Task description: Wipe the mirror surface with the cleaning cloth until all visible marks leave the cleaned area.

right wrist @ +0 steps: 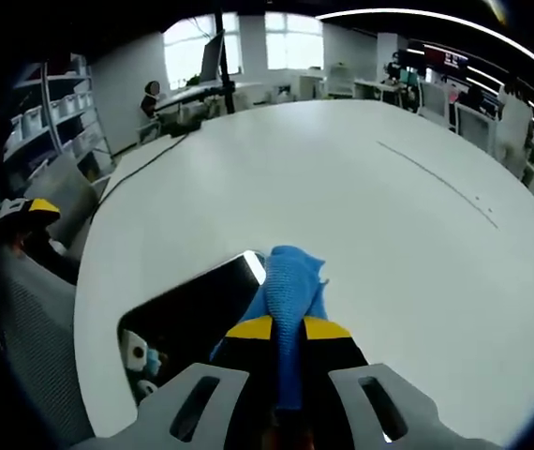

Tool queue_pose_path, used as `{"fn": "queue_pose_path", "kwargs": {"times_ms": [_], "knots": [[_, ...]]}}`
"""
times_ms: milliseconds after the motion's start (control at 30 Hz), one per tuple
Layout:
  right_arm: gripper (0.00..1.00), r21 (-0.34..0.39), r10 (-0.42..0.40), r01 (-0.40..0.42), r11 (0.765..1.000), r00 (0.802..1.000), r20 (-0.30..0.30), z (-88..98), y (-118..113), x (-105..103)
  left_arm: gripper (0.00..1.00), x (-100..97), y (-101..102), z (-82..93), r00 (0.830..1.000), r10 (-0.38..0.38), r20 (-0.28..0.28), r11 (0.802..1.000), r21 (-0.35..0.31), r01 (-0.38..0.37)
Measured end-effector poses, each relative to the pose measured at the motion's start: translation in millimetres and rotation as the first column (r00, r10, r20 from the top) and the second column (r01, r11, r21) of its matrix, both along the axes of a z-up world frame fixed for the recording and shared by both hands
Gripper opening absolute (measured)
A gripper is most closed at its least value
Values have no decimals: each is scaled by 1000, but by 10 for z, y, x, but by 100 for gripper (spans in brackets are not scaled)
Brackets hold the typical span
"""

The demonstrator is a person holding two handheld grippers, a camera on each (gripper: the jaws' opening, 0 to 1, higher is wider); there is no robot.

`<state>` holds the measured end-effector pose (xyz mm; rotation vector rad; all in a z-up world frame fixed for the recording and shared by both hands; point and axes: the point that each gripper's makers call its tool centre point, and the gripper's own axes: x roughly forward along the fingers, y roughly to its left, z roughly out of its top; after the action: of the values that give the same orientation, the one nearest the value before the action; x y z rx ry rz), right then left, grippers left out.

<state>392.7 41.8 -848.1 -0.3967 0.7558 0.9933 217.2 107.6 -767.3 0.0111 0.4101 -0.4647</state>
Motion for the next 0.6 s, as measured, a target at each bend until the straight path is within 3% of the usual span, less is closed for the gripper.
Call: {"fn": "queue_pose_path", "kwargs": {"times_ms": [600], "knots": [[5, 26, -23, 23, 999, 1000, 1, -2, -72, -141, 94, 8, -2, -21, 1000, -2, -6, 1000, 0, 2]]}}
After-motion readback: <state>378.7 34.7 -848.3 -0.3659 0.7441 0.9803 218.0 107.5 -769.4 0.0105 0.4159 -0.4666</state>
